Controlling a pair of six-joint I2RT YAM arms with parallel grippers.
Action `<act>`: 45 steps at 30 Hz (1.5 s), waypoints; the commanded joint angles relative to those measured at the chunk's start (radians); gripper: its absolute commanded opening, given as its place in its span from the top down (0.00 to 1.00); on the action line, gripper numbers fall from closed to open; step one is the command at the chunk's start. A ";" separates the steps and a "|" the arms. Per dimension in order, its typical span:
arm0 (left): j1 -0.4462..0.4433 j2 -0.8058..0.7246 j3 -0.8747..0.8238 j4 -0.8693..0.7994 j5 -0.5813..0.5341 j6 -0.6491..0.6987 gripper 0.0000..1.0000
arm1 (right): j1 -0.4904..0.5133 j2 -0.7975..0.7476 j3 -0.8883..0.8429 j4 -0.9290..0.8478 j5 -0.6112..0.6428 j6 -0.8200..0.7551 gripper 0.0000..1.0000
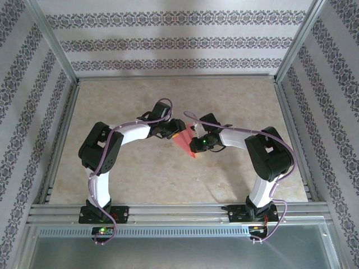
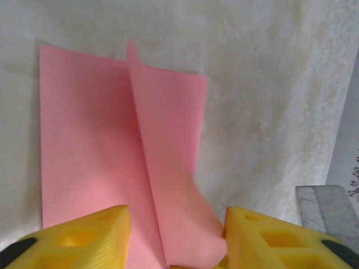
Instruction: Fold a paper plane with a square sheet of paper (fold left side to right side)
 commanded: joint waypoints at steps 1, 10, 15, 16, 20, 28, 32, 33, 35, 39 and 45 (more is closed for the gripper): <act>-0.014 0.022 0.017 -0.063 -0.015 0.016 0.58 | -0.009 0.039 -0.031 -0.034 -0.011 0.022 0.95; -0.015 -0.029 -0.055 0.094 -0.025 -0.027 0.47 | -0.019 0.053 -0.039 -0.026 -0.024 0.030 0.95; -0.002 -0.095 -0.090 0.100 -0.082 -0.007 0.40 | -0.026 0.054 -0.039 -0.023 -0.030 0.024 0.95; 0.001 -0.108 -0.102 0.108 -0.091 -0.007 0.39 | -0.028 0.055 -0.039 -0.024 -0.032 0.023 0.95; 0.014 -0.147 -0.152 0.146 -0.115 -0.010 0.35 | -0.034 0.057 -0.041 -0.020 -0.048 0.021 0.95; -0.012 -0.061 -0.099 0.128 -0.014 0.019 0.51 | -0.059 0.073 -0.044 -0.003 -0.098 0.023 0.95; -0.023 -0.011 -0.072 0.136 -0.012 0.010 0.52 | -0.065 0.074 -0.044 -0.002 -0.105 0.022 0.95; -0.024 -0.001 -0.061 0.137 -0.009 0.008 0.52 | -0.065 0.074 -0.044 -0.004 -0.105 0.023 0.95; -0.027 0.015 -0.045 0.133 -0.008 0.011 0.52 | -0.066 0.074 -0.044 -0.004 -0.103 0.021 0.95; -0.029 0.036 -0.014 0.114 -0.009 0.020 0.52 | -0.067 0.076 -0.043 -0.006 -0.102 0.016 0.95; -0.031 0.064 0.001 0.091 -0.012 0.024 0.52 | -0.066 0.077 -0.047 -0.010 -0.092 0.010 0.94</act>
